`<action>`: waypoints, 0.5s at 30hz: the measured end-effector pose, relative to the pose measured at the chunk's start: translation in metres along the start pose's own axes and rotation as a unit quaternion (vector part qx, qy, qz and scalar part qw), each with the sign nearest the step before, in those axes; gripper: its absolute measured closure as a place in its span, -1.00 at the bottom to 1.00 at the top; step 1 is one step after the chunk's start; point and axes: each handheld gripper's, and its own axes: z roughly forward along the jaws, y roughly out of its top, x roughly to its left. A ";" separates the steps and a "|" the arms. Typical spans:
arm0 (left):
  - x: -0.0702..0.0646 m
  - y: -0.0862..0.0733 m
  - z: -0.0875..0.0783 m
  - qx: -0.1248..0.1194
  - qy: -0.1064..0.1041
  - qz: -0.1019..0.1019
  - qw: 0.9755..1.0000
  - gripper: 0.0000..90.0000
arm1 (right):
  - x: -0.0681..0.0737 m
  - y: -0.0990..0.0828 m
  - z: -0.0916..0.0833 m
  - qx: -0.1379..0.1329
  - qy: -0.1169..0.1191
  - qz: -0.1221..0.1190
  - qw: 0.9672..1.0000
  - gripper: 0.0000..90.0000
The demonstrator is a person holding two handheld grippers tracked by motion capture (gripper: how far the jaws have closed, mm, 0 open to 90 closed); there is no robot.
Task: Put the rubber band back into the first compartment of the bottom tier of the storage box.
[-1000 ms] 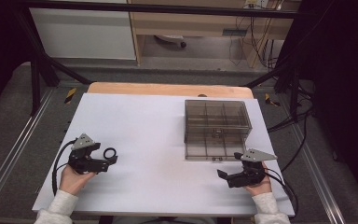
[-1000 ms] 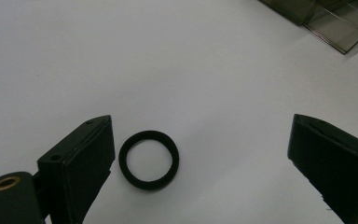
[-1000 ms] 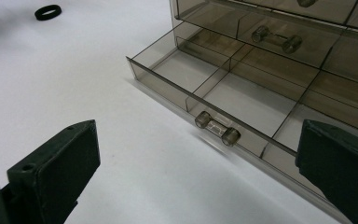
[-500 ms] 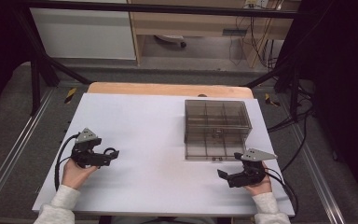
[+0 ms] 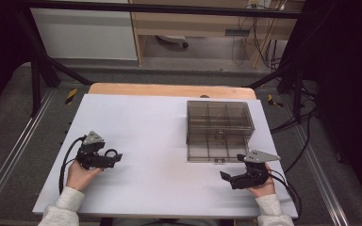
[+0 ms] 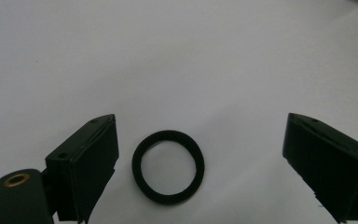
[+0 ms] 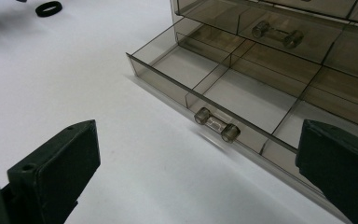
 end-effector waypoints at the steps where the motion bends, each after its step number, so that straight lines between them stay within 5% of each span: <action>1: 0.000 0.000 0.002 0.004 0.000 0.001 1.000 -0.75 | 0.000 0.000 0.000 0.002 0.000 0.000 1.000 -0.99; 15: -0.004 -0.005 0.011 0.034 -0.004 0.009 0.999 -0.39 | 0.001 -0.001 0.001 0.003 0.002 0.000 1.000 -0.99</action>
